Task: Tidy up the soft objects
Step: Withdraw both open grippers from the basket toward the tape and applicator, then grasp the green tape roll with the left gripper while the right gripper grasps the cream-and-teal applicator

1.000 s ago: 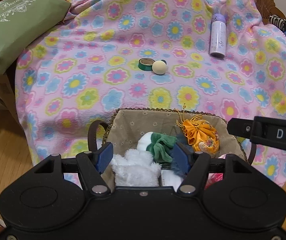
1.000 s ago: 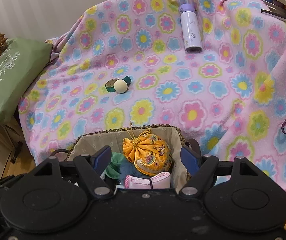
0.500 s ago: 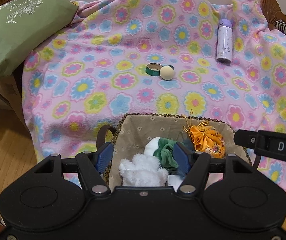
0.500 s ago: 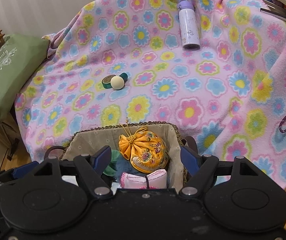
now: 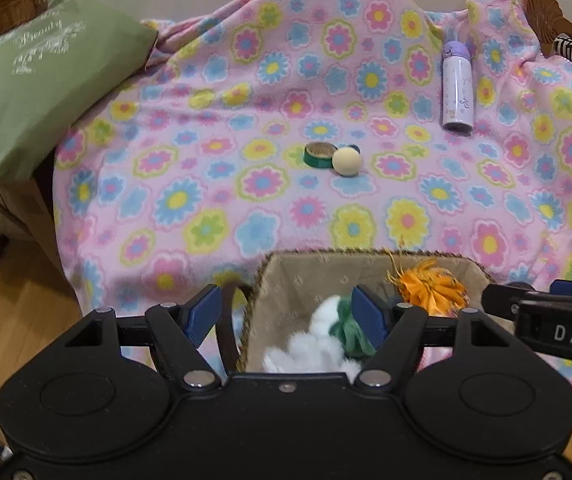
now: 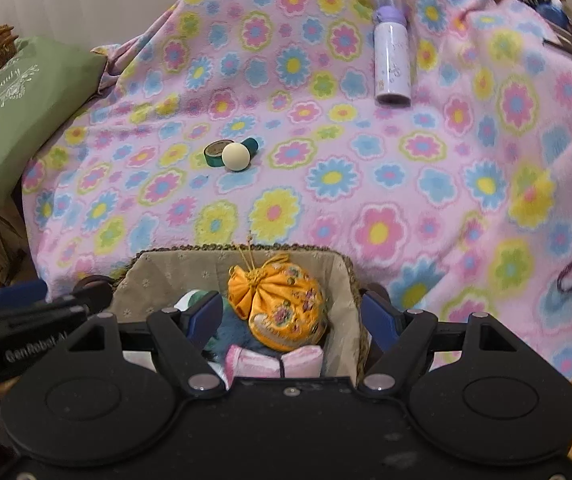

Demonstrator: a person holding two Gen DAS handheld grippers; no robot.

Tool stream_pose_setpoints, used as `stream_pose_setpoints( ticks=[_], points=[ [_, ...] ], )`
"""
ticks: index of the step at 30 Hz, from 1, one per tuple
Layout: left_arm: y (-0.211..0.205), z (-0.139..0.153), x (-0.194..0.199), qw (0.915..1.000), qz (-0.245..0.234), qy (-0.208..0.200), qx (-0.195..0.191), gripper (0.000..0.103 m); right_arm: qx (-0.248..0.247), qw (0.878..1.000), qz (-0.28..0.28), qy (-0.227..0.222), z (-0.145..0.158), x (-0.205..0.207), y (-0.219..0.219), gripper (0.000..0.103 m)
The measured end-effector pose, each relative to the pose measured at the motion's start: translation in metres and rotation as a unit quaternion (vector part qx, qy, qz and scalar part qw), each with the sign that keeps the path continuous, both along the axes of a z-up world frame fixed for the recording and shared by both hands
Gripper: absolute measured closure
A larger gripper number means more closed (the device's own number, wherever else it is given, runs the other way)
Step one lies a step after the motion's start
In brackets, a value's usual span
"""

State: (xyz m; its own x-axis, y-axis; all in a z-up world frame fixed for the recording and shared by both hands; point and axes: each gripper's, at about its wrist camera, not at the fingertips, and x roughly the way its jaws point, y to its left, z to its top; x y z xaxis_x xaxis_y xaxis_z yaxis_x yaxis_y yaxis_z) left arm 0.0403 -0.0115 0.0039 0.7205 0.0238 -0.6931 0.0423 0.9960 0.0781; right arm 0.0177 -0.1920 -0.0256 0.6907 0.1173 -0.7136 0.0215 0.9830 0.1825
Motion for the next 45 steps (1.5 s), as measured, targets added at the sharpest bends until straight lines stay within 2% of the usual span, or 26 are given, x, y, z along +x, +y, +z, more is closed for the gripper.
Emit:
stream_pose_setpoints(
  ticks=[6,17,32,43,44,45],
  points=[
    [0.001,0.007,0.031,0.9997,-0.008,-0.009,0.023,0.035,-0.029,0.999,0.006,-0.016,0.004,0.027,-0.005,0.027],
    [-0.002,-0.007,0.109,0.9976,-0.037,0.017,0.056,0.035,-0.054,0.998,0.012,-0.003,-0.002,0.091,-0.02,0.026],
    [-0.01,-0.046,0.194,0.9946,-0.089,0.042,0.035,0.035,-0.061,0.996,0.061,0.013,-0.019,0.154,-0.006,0.026],
    [-0.011,-0.072,0.247,0.9929,-0.113,0.03,0.023,0.035,-0.065,0.995,0.072,0.023,-0.031,0.199,-0.003,0.026],
    [-0.01,-0.073,0.25,0.9931,-0.112,0.027,0.023,0.035,-0.066,0.995,0.073,0.024,-0.032,0.203,-0.003,0.026],
    [-0.009,-0.074,0.255,0.9932,-0.111,0.027,0.024,0.03,-0.065,0.995,0.075,0.024,-0.033,0.207,-0.002,0.026]
  ],
)
